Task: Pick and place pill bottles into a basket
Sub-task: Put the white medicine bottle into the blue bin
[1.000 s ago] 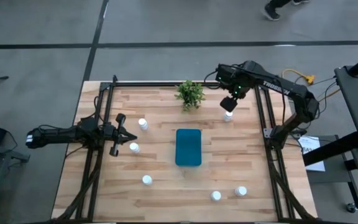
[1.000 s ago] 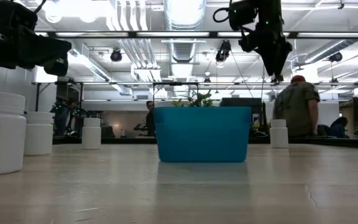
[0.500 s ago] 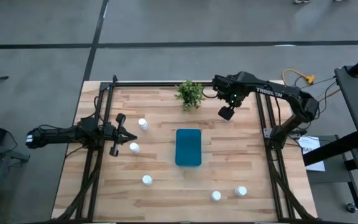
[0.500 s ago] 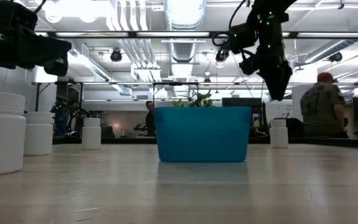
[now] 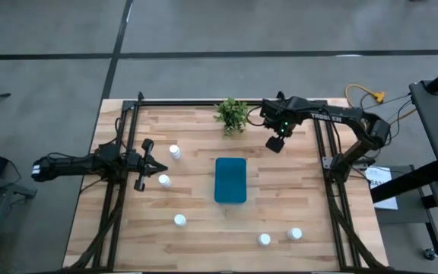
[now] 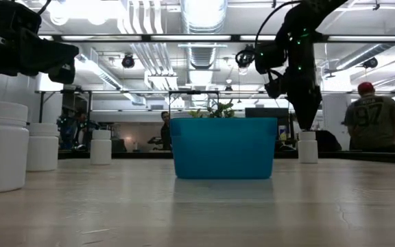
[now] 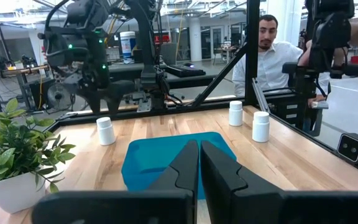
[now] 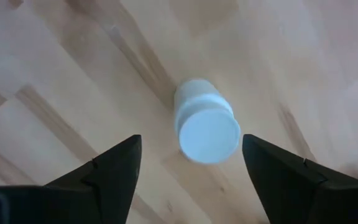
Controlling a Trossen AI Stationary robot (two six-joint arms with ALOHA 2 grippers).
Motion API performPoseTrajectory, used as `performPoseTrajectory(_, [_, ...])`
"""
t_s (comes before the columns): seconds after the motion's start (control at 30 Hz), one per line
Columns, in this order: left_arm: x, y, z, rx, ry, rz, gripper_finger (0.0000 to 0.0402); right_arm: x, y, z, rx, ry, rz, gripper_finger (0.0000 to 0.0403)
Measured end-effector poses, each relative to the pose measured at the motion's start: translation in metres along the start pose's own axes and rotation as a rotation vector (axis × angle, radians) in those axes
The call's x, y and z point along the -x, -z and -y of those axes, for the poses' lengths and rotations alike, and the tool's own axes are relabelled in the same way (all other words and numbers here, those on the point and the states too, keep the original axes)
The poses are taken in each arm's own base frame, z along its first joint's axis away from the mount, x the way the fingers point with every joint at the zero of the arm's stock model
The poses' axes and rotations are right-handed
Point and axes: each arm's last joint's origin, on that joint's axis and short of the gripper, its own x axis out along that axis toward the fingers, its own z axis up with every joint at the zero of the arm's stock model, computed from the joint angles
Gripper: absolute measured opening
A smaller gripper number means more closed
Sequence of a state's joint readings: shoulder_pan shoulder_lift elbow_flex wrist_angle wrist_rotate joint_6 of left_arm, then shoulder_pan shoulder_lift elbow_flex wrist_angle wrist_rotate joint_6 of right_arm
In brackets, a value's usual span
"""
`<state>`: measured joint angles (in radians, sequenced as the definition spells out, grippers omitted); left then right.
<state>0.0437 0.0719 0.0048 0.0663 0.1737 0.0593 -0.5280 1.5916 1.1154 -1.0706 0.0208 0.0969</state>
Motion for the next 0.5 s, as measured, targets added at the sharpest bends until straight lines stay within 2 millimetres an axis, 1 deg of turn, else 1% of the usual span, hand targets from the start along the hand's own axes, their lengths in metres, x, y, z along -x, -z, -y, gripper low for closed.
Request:
performPoseTrajectory(0.17, [0.000, 0.000, 0.000, 0.000, 0.000, 0.000, 0.0000, -0.008, -0.001, 0.000, 0.017, -0.002, 0.043, 0.0263])
performPoseTrajectory(0.23, [0.000, 0.000, 0.000, 0.000, 0.000, 0.000, 0.0000, -0.012, 0.000, 0.000, 0.022, -0.006, 0.032, 0.0264])
performPoseTrajectory(0.5, [0.000, 0.000, 0.000, 0.000, 0.000, 0.000, 0.0000, -0.018, 0.002, 0.000, 0.028, -0.006, 0.036, 0.0265])
